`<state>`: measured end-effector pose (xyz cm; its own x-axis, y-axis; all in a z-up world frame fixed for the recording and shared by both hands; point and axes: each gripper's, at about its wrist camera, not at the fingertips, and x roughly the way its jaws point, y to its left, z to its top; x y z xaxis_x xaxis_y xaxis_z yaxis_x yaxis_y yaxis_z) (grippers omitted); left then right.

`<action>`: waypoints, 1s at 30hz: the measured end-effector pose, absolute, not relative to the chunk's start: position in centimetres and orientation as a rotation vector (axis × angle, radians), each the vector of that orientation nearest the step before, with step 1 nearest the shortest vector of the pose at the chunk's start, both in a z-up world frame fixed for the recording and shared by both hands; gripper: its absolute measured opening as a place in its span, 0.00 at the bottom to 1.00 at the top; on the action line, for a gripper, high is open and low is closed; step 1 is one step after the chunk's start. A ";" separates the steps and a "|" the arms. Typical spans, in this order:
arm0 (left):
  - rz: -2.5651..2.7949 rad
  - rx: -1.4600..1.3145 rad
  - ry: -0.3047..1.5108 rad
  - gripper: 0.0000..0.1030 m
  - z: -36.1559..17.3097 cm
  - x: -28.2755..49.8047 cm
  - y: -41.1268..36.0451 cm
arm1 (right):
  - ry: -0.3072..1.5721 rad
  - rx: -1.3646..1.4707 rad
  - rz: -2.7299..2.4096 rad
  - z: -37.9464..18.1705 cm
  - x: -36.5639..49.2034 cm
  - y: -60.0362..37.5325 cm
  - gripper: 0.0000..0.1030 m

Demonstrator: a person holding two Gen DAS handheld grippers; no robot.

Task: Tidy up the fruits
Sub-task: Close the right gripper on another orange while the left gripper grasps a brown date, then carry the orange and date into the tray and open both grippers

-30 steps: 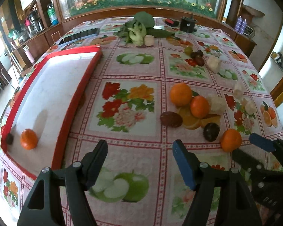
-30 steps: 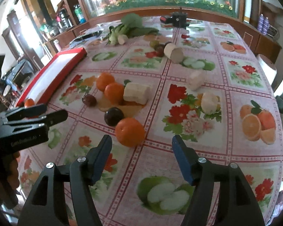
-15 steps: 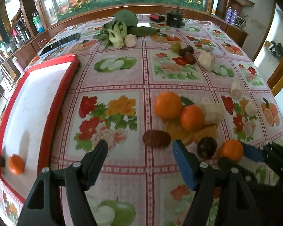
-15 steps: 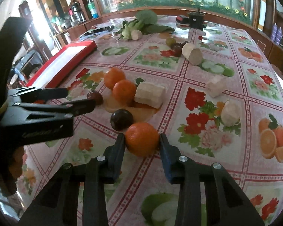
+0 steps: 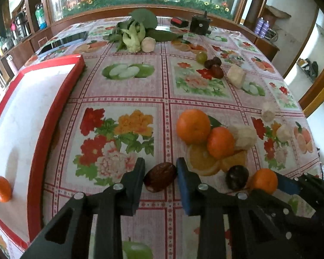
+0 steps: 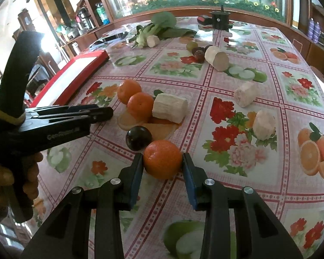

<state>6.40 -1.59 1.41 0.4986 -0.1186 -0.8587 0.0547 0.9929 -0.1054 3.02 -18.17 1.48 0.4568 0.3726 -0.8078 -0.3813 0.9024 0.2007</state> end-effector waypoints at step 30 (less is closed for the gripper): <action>-0.167 -0.140 0.994 0.32 4.2 0.0 3.4 | 0.994 -0.020 0.443 3.3 0.0 -13.4 0.34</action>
